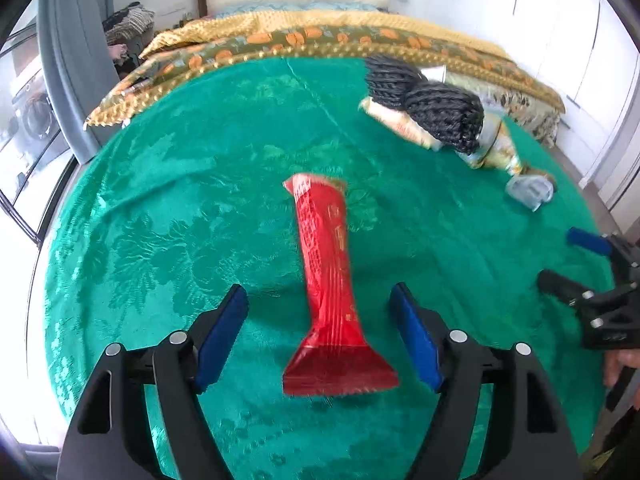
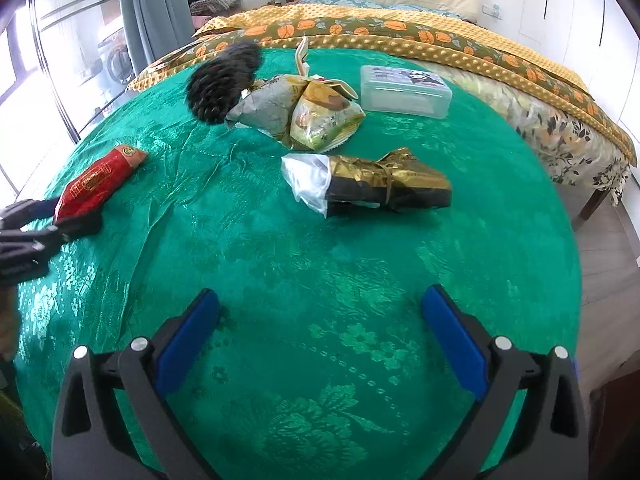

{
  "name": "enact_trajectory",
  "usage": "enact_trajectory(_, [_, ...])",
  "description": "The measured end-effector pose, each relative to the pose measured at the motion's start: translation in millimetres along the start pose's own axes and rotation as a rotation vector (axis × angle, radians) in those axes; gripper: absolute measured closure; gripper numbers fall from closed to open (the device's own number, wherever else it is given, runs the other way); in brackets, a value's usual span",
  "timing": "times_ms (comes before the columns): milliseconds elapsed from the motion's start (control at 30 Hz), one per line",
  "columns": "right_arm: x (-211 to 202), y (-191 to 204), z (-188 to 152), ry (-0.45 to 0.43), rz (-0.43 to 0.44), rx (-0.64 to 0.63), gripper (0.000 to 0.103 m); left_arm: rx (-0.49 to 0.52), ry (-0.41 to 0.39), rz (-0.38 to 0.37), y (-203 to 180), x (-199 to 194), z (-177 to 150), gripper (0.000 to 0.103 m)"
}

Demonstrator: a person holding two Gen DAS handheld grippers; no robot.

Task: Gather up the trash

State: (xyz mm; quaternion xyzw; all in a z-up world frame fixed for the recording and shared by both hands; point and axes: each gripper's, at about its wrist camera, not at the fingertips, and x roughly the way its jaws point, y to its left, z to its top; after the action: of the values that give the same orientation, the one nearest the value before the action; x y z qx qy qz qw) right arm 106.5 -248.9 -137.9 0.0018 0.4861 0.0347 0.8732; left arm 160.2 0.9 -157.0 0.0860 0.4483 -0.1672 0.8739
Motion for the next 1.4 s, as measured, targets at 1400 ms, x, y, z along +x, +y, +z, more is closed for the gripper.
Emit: enact_trajectory(1400, [-13,3,7,-0.01,0.086,-0.124,0.034,-0.006,0.012,0.012,4,8,2,0.006])
